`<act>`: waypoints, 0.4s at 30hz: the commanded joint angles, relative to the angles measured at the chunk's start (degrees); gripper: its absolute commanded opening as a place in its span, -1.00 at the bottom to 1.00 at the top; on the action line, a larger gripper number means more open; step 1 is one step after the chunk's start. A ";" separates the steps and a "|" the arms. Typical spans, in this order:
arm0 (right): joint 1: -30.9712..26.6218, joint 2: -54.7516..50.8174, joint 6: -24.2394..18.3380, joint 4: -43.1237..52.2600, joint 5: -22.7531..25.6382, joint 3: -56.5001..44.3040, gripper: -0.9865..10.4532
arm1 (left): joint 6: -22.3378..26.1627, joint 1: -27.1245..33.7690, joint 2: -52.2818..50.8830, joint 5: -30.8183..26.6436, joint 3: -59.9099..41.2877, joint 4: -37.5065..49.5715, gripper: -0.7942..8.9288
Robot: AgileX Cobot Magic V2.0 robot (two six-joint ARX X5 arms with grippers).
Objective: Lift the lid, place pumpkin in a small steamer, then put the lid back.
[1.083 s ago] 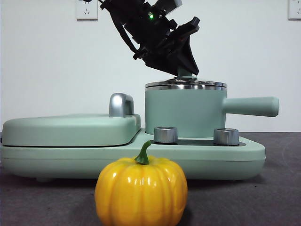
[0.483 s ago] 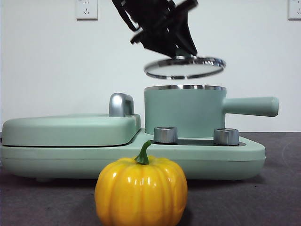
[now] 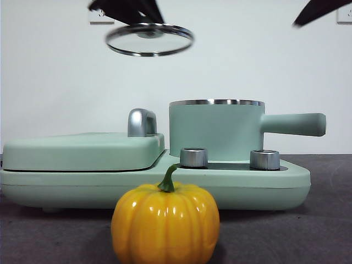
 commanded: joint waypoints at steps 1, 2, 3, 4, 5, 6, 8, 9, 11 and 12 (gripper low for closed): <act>5.55 5.29 1.97 0.37 3.06 1.70 0.08 | 0.57 1.68 -1.86 0.13 2.16 1.20 -0.81; 6.97 6.91 2.29 0.42 3.85 1.77 0.08 | 0.61 2.40 -2.19 0.13 2.16 1.18 -0.81; 8.41 8.76 2.38 0.39 4.33 1.90 0.08 | 0.61 3.19 -2.54 0.13 2.16 1.09 -0.81; 9.60 10.60 2.38 0.39 4.72 1.99 0.08 | 0.61 3.93 -2.80 0.13 2.16 0.92 -0.81; 10.45 12.07 2.38 0.44 5.05 2.03 0.08 | 0.61 4.55 -2.95 0.13 2.16 0.81 -0.81; 11.32 13.66 2.36 0.59 5.42 2.03 0.08 | 0.59 5.25 -3.06 0.13 2.16 0.59 -0.81; 12.70 16.66 2.36 0.96 5.46 2.03 0.08 | 0.59 6.43 -3.08 0.13 2.16 0.20 -0.81; 13.33 18.10 2.34 1.42 5.46 2.03 0.08 | 0.59 6.99 -3.08 0.13 2.16 -0.04 -0.81; 14.36 20.68 2.32 2.69 5.46 2.03 0.08 | 0.57 7.87 -3.08 0.13 2.14 -0.20 -0.81; 14.73 21.99 2.32 3.61 5.42 2.03 0.09 | 0.59 8.20 -3.08 0.13 2.14 -0.15 -0.81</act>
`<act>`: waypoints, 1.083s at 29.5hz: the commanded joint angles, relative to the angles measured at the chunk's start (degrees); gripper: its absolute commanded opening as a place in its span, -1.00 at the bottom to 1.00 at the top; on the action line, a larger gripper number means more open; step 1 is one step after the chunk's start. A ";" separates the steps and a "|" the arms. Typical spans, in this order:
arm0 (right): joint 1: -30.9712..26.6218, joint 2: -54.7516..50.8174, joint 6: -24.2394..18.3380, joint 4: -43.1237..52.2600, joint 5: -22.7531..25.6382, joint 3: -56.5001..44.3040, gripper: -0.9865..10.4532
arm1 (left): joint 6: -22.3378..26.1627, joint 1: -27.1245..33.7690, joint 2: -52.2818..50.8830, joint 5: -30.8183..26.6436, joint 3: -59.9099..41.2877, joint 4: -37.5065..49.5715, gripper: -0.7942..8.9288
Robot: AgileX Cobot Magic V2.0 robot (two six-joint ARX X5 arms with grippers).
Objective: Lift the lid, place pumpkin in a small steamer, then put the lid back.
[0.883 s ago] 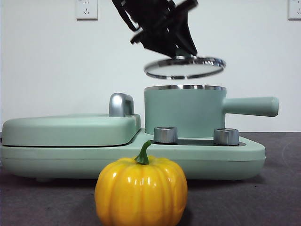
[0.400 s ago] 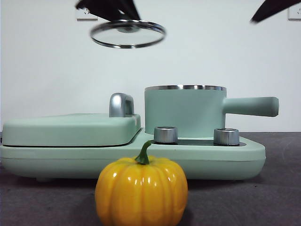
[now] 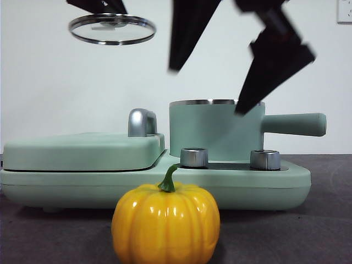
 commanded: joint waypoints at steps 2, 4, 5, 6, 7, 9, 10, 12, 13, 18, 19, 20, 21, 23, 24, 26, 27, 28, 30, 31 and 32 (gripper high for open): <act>1.70 4.85 0.66 3.23 0.09 1.42 0.14 | 0.57 0.68 0.07 0.13 1.99 1.90 -0.81; 2.14 7.23 0.70 4.83 -0.07 1.42 0.15 | 0.55 1.11 0.07 0.13 1.99 1.86 -0.81; 2.27 8.20 0.70 5.27 -0.04 1.42 0.15 | 0.55 1.27 0.07 0.13 1.99 1.86 -0.81; 2.40 9.27 0.70 5.70 -0.04 1.42 0.15 | 0.55 1.33 0.07 0.13 1.99 1.84 -0.81; 2.49 10.19 0.74 5.97 -0.04 1.42 0.15 | 0.55 1.33 0.07 0.13 1.99 1.84 -0.81; 2.73 11.87 0.77 6.47 -0.07 1.42 0.15 | 0.57 1.33 0.07 0.13 1.99 1.86 -0.81; 2.78 12.63 0.79 6.80 -0.04 1.42 0.15 | 0.57 1.33 0.09 0.13 1.99 1.86 -0.81; 3.06 13.97 0.79 7.54 0.00 1.42 0.15 | 0.57 1.31 0.09 0.13 1.99 1.86 -0.81; 3.06 14.58 0.81 8.09 -0.07 1.42 0.15 | 0.57 1.31 0.09 0.13 1.99 1.86 -0.81; 3.63 17.07 1.53 9.20 -0.07 1.42 0.15 | 0.55 1.31 0.09 0.13 1.99 1.86 -0.81; 3.87 17.46 1.88 9.20 0.02 1.42 0.15 | 0.55 1.33 0.09 0.13 1.99 1.84 -0.81; 4.04 17.88 2.10 9.25 -0.04 1.42 0.15 | 0.55 1.33 0.09 0.13 1.99 1.79 -0.81; 4.26 18.18 2.43 9.33 0.00 1.42 0.15 | 0.55 1.33 0.09 0.13 1.99 1.79 -0.81; 4.66 18.69 2.64 9.68 0.02 1.42 0.15 | 0.55 1.33 0.09 0.13 1.99 1.81 -0.81; 5.01 18.95 2.91 10.03 0.17 1.42 0.15 | 0.55 1.31 0.09 0.13 1.99 1.81 -0.81; 5.33 19.30 4.04 10.60 0.90 1.42 0.15 | 0.55 1.31 0.09 0.13 1.99 1.86 -0.81; 5.57 19.39 4.79 10.67 1.75 1.42 0.15 | 0.55 1.31 0.09 0.13 1.99 1.86 -0.81; 5.79 19.71 5.18 10.71 2.62 1.42 0.15 | 0.55 1.31 0.09 0.13 1.99 1.81 -0.81; 6.03 20.04 5.64 10.40 3.72 1.42 0.15 | 0.55 1.31 0.09 0.13 1.99 1.84 -0.81; 6.03 20.22 5.86 10.29 4.04 1.42 0.15 | 0.55 1.31 0.09 0.13 1.99 1.86 -0.81; 6.12 20.46 6.34 10.21 4.22 1.42 0.13 | 0.55 1.31 0.09 0.13 1.99 1.84 -0.81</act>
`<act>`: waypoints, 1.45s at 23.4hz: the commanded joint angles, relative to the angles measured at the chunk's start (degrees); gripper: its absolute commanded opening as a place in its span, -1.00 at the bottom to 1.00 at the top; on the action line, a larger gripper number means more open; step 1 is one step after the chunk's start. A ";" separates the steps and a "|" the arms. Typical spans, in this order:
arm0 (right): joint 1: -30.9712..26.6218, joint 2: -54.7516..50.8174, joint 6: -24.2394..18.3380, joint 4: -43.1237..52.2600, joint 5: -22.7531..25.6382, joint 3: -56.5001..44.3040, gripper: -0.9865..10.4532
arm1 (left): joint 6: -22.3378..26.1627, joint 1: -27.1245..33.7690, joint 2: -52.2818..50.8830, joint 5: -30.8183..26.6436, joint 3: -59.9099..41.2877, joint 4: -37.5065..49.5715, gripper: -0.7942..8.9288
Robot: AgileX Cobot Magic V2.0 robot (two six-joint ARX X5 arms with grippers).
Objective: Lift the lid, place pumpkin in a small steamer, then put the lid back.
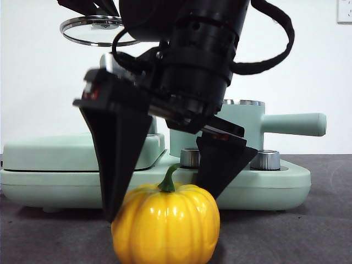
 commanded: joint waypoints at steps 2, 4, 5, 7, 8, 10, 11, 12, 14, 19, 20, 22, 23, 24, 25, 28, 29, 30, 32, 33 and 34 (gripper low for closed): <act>0.83 2.16 2.67 0.00 0.52 1.31 0.13 | 0.52 -0.11 0.09 0.13 1.99 1.81 -0.81; 0.83 2.56 2.71 0.02 0.61 1.31 0.13 | 0.39 -0.11 0.09 0.13 1.99 1.84 -0.81; 0.85 2.82 2.80 0.02 0.63 1.31 0.11 | 0.39 -0.11 0.09 0.13 1.99 1.81 -0.81; 0.98 3.15 3.32 -0.28 0.46 1.31 0.05 | 0.39 -0.11 0.09 0.13 1.99 1.84 -0.81; 0.98 3.19 3.56 -0.59 0.33 1.31 0.01 | 0.37 -0.11 0.09 0.13 1.99 1.84 -0.81; 1.09 3.19 3.65 -0.98 0.26 1.31 -0.08 | 0.37 -0.11 0.09 0.13 1.99 1.84 -0.81; 1.18 3.19 3.65 -1.09 0.26 1.31 -0.14 | 0.37 -0.11 0.09 0.13 1.99 1.81 -0.81; 1.20 3.19 3.69 -1.22 0.15 1.31 -0.20 | 0.37 -0.11 0.09 0.13 1.99 1.81 -0.81; 1.18 3.19 3.72 -1.46 -0.52 1.31 -0.28 | 0.37 -0.11 0.09 0.13 1.99 1.81 -0.81; 0.77 3.10 5.35 -3.04 -3.93 2.73 -0.28 | 0.37 -0.11 0.09 0.13 1.99 1.73 -0.81; 0.57 3.10 5.33 -4.20 -4.42 3.63 -0.28 | 0.37 -0.11 0.09 0.13 1.99 1.73 -0.81; 0.35 3.10 5.03 -7.78 -4.59 6.51 -0.28 | 0.37 -0.11 0.09 0.13 1.99 1.70 -0.81; 0.26 3.10 4.74 -9.51 -4.66 7.96 -0.28 | 0.37 -0.11 0.09 0.13 1.99 1.70 -0.81; 0.13 3.10 4.20 -11.69 -4.63 9.90 -0.28 | 0.37 -0.11 0.09 0.13 1.99 1.68 -0.81; -0.11 3.10 3.56 -13.68 -4.70 11.69 -0.28 | 0.39 -0.09 0.09 0.13 1.99 1.66 -0.81; -1.38 3.10 1.64 -20.96 -4.66 18.80 -0.28 | 0.46 -0.09 0.11 0.13 1.99 1.66 -0.81; -1.90 3.10 1.14 -22.64 -4.63 20.85 -0.28 | 0.52 -0.09 0.11 0.13 1.99 1.66 -0.81; -2.82 3.10 0.52 -24.68 -4.61 23.56 -0.28 | 0.59 -0.02 0.11 0.13 1.99 1.68 -0.81; -4.61 3.10 0.11 -27.45 -4.31 27.52 -0.28 | 0.55 0.13 0.11 0.13 1.99 1.66 -0.81; -5.79 3.13 -0.39 -28.83 -4.02 29.66 -0.28 | 0.55 0.13 0.11 0.13 1.97 1.66 -0.81; -7.13 3.15 -1.20 -30.16 -3.61 31.67 -0.28 | 0.52 0.13 0.11 0.13 1.99 1.66 -0.81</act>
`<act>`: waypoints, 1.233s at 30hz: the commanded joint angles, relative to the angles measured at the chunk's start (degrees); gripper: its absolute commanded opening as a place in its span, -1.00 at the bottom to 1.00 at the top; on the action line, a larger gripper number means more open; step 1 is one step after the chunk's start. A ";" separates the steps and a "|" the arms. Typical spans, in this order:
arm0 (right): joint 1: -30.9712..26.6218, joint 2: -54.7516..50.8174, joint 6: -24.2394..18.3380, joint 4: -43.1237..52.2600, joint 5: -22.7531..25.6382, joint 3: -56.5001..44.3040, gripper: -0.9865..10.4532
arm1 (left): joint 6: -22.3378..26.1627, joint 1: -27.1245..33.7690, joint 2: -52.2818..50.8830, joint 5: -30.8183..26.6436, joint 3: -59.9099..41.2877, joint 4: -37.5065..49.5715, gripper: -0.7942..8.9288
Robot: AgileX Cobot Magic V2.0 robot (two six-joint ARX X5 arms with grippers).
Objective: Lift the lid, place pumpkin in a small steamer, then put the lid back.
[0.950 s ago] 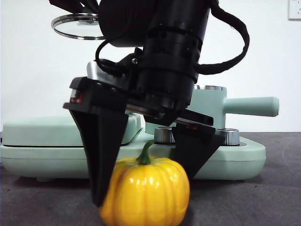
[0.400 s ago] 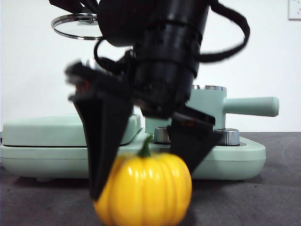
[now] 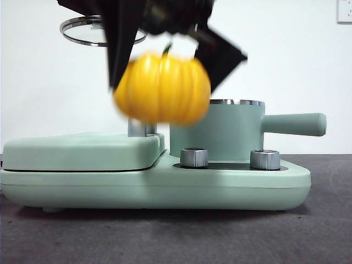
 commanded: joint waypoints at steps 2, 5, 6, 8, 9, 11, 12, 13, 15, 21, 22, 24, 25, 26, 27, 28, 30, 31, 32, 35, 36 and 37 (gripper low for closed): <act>-4.70 1.31 -3.56 -3.61 1.88 7.96 -0.28 | 0.31 -0.02 0.11 0.13 1.99 1.49 -0.81; -9.29 2.14 -4.74 -5.29 2.78 12.22 -0.28 | 0.15 -0.02 0.11 0.13 1.97 1.22 -0.81; -11.02 2.58 -5.20 -5.57 2.78 13.51 -0.28 | 0.13 -0.02 0.11 0.13 1.97 1.16 -0.81; -13.92 3.82 -5.81 -6.05 2.78 15.89 -0.28 | 0.15 -0.04 0.11 0.13 1.97 1.01 -0.81; -15.34 4.74 -6.32 -6.34 2.78 17.27 -0.28 | 0.13 -0.04 0.13 0.13 1.97 0.98 -0.81; -17.79 6.56 -7.19 -6.84 2.78 19.78 -0.28 | 0.13 -0.04 0.13 0.13 1.95 0.83 -0.81; -18.84 7.72 -7.61 -6.84 2.78 21.07 -0.28 | 0.13 -0.04 0.13 0.13 1.95 0.70 -0.81; -19.56 8.70 -7.93 -6.86 2.78 22.10 -0.28 | 0.13 -0.04 0.13 0.13 1.95 0.57 -0.81; -21.11 11.02 -8.63 -6.84 2.80 24.22 -0.28 | 0.13 -0.04 0.13 0.13 1.90 0.24 -0.81; -23.26 16.92 -9.70 -6.03 4.13 26.62 -0.28 | 0.09 -0.04 0.13 0.13 1.88 -0.46 -0.81; -23.28 17.77 -9.90 -5.79 4.98 26.62 -0.28 | 0.07 -0.04 0.13 0.13 1.88 -0.46 -0.81; -23.28 19.12 -10.01 -5.35 6.51 26.62 -0.27 | -0.04 -0.04 0.13 0.13 1.88 -0.44 -0.81; -23.26 19.69 -10.01 -5.05 6.86 26.62 -0.28 | -0.04 -0.04 0.13 0.13 1.88 -0.46 -0.81; -23.12 20.20 -10.01 -4.79 6.88 26.62 -0.28 | -0.04 -0.04 0.13 0.13 1.88 -0.46 -0.81; -22.95 20.65 -10.01 -4.46 6.82 26.62 -0.28 | -0.02 -0.04 0.13 0.13 1.88 -0.46 -0.81; -22.71 20.92 -9.99 -4.26 6.86 26.60 -0.28 | -0.04 -0.04 0.13 0.13 1.88 -0.44 -0.81; -22.27 21.84 -10.01 -3.93 6.93 26.60 -0.27 | -0.02 -0.04 0.13 0.13 1.88 -0.46 -0.81; -22.16 22.18 -10.01 -3.96 7.08 26.60 -0.27 | -0.02 -0.04 0.13 0.13 1.88 -0.46 -0.81; -21.90 22.69 -9.99 -3.96 7.13 26.60 -0.28 | -0.02 -0.04 0.13 0.13 1.88 -0.44 -0.81; -21.22 23.65 -9.88 -3.56 8.90 26.58 -0.28 | -0.04 -0.04 0.13 0.13 1.88 -0.44 -0.81; -20.98 23.80 -9.86 -3.23 10.01 26.58 -0.27 | -0.02 -0.04 0.13 0.13 1.88 -0.44 -0.81; -20.70 24.09 -9.86 -2.71 10.40 26.58 -0.27 | -0.04 -0.04 0.13 0.15 1.88 -0.42 -0.81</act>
